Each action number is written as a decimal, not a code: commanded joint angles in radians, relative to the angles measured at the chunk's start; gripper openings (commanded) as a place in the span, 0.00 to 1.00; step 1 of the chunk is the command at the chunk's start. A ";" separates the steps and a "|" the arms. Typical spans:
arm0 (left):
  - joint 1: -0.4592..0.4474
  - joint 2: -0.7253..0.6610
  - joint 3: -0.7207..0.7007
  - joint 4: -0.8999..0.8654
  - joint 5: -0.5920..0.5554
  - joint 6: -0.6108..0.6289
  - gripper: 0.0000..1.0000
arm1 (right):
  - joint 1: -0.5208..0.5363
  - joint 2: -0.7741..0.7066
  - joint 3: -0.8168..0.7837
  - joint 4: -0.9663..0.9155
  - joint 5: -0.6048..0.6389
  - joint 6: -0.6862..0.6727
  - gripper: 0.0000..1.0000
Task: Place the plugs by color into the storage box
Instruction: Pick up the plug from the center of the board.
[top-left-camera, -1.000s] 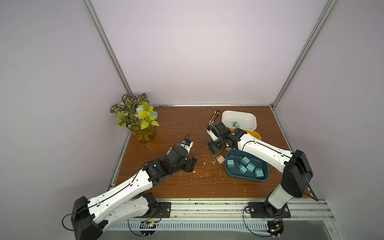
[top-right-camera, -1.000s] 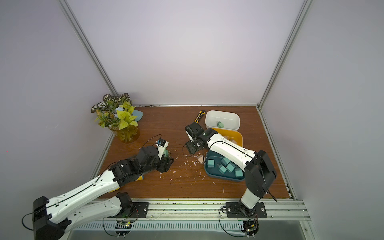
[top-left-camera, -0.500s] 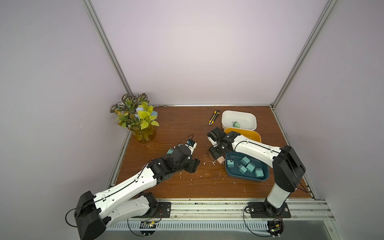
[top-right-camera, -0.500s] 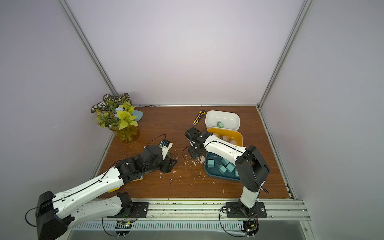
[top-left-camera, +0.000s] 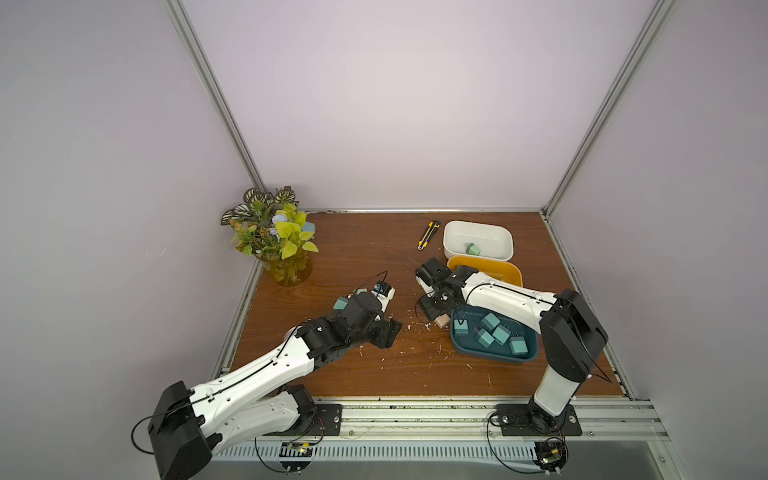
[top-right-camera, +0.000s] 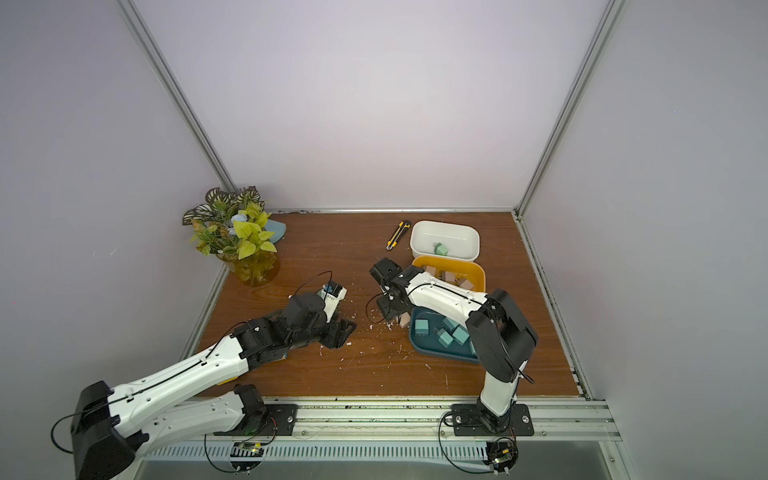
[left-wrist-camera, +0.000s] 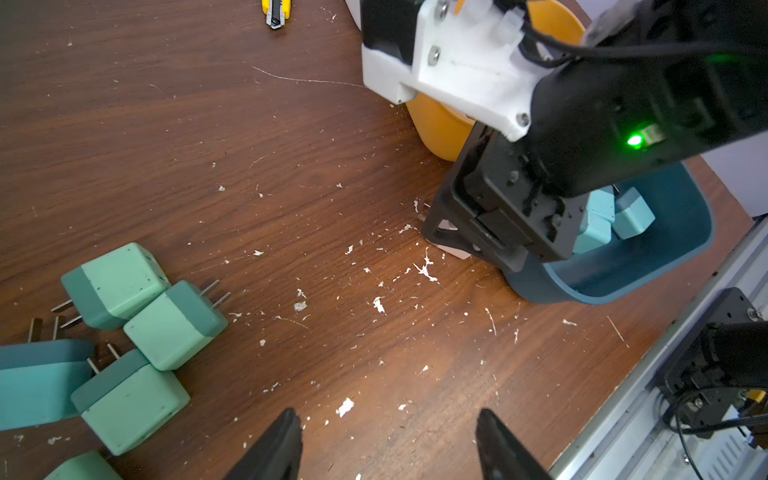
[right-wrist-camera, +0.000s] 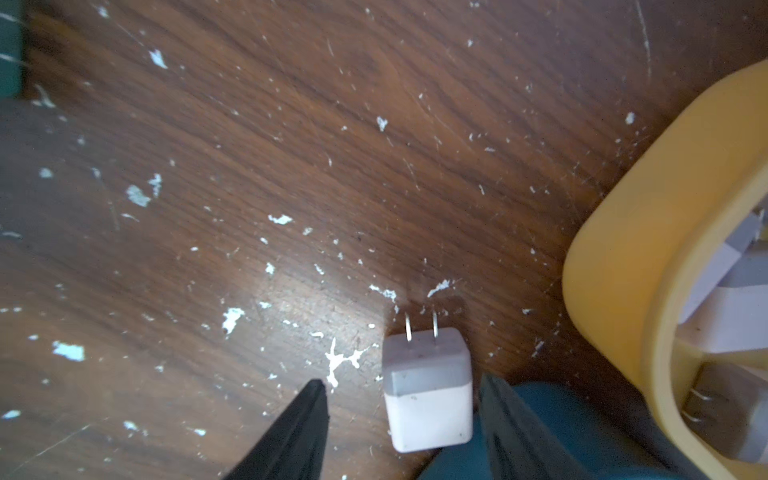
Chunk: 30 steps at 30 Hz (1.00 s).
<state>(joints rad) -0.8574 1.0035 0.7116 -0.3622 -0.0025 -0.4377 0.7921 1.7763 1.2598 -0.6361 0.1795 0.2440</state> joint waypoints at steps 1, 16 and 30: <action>0.007 0.001 -0.009 0.025 0.012 -0.006 0.68 | 0.002 0.032 -0.005 -0.032 0.042 0.018 0.64; 0.006 0.010 -0.019 0.035 0.021 -0.010 0.69 | 0.002 0.061 -0.020 -0.019 0.042 0.030 0.61; 0.007 0.004 -0.020 0.032 0.018 -0.013 0.68 | 0.003 0.078 -0.010 -0.004 0.013 0.024 0.52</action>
<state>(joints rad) -0.8574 1.0153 0.7021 -0.3393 0.0143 -0.4419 0.7921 1.8542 1.2377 -0.6281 0.2043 0.2588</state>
